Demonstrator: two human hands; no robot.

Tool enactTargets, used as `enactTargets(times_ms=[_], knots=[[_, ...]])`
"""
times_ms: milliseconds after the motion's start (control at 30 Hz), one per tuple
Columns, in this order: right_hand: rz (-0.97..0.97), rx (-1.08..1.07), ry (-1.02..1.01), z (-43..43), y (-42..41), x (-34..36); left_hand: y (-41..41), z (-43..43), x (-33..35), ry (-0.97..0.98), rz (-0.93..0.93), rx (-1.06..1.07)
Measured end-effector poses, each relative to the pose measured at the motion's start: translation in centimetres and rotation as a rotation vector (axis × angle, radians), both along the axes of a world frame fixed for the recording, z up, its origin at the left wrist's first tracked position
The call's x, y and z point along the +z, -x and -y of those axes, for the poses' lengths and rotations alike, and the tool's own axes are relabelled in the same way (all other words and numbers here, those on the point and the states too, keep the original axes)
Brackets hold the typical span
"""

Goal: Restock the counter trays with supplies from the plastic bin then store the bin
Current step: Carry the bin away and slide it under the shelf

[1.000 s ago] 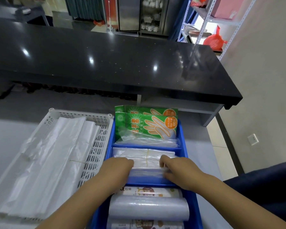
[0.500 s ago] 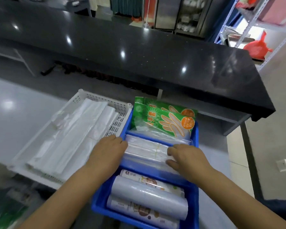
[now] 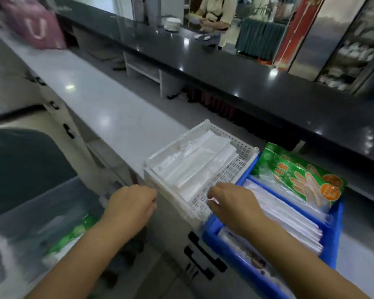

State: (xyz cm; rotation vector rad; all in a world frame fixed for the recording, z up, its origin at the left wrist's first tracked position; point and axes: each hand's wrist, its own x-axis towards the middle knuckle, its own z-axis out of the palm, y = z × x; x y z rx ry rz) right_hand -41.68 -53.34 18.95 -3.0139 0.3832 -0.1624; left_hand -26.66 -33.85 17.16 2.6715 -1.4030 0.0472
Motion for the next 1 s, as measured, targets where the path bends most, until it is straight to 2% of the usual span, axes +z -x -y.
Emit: enactTargets(times_ms=[167, 333, 467, 700, 1000], knots=[[-0.049, 0.071, 0.036, -10.3, -4.6, -0.8, -2.7, -11.7, 0.2, -0.05, 0.116, 0.034], [-0.105, 0.092, 0.009, -21.5, -8.9, -3.4, -6.9, -24.4, -2.2, -0.123, 0.087, 0.179], [-0.152, 0.094, -0.025, -27.8, -11.6, -5.4, -9.6, -30.9, -5.2, -0.085, -0.051, 0.269], [-0.279, -0.019, -0.09, -31.0, -16.0, -10.1, -16.1, -34.8, -8.1, -0.075, -0.136, 0.336], [-0.467, -0.065, -0.288, -30.6, -25.2, -18.0, -26.2, -35.5, -12.0, -0.217, -0.248, 0.403]])
